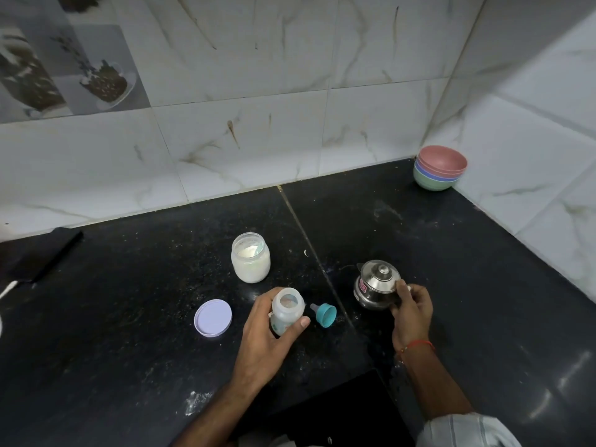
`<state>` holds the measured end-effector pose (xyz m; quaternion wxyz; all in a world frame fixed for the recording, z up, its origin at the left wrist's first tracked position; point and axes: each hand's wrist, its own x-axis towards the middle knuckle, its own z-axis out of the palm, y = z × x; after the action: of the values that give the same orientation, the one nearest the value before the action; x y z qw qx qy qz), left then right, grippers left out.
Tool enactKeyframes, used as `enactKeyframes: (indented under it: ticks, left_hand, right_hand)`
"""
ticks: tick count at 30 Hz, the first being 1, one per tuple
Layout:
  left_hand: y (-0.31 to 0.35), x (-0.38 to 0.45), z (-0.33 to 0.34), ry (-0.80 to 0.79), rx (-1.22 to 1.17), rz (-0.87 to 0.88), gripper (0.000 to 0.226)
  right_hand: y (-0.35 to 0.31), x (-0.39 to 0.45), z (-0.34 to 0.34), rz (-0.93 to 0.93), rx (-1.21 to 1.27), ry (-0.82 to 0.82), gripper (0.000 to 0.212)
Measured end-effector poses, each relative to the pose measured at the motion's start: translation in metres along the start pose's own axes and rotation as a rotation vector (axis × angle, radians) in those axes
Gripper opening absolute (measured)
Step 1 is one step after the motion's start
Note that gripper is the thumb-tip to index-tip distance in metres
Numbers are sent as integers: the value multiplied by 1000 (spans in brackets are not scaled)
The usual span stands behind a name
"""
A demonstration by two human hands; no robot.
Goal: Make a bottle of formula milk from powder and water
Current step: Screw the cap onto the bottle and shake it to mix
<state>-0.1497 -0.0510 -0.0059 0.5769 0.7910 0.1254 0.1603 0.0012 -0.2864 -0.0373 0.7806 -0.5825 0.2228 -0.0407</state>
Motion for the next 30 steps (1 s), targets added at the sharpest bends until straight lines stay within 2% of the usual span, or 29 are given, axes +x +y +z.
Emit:
enactKeyframes:
  ticks: [6, 9, 10, 12, 14, 15, 17, 19, 21, 23, 25, 27, 30]
  left_hand:
    - [0, 1, 2, 20, 16, -1, 52]
    - [2, 1, 3, 10, 25, -3, 52]
    - [2, 2, 3, 8, 27, 0, 52]
    - [4, 3, 2, 2, 31, 4, 52]
    - [6, 4, 1, -1, 35, 7, 52]
    - [6, 4, 1, 1, 35, 9, 52]
    - [5, 5, 0, 6, 33, 16, 52]
    - [5, 6, -1, 3, 32, 27, 53]
    - [5, 6, -3, -5, 29, 33, 54]
    - [5, 6, -7, -19, 32, 39, 54]
    - [5, 6, -12, -36, 44, 51, 54]
    - [4, 6, -15, -58, 50, 52, 53]
    - [-1, 6, -18, -85, 60, 48, 55]
  right_hand:
    - [17, 2, -6, -39, -13, 32, 22]
    - [13, -7, -5, -101, -95, 48, 8]
    - [9, -12, -4, -179, -184, 101, 15]
    - [-3, -24, -1, -521, -434, 196, 26]
    - [-13, -40, 9, -876, -616, 82, 21]
    - [-12, -47, 16, -943, -674, -49, 19]
    - [-3, -58, 32, -912, -829, -338, 24]
    - [17, -60, 44, -809, -1136, -551, 39]
    - [37, -59, 49, -632, -1439, -659, 55]
    - [45, -57, 47, -498, -1553, -649, 59]
    - [47, -58, 45, -515, -1442, -586, 52]
    - [41, -64, 46, -498, -1191, -530, 40]
    - [17, -85, 57, -213, -518, -473, 29]
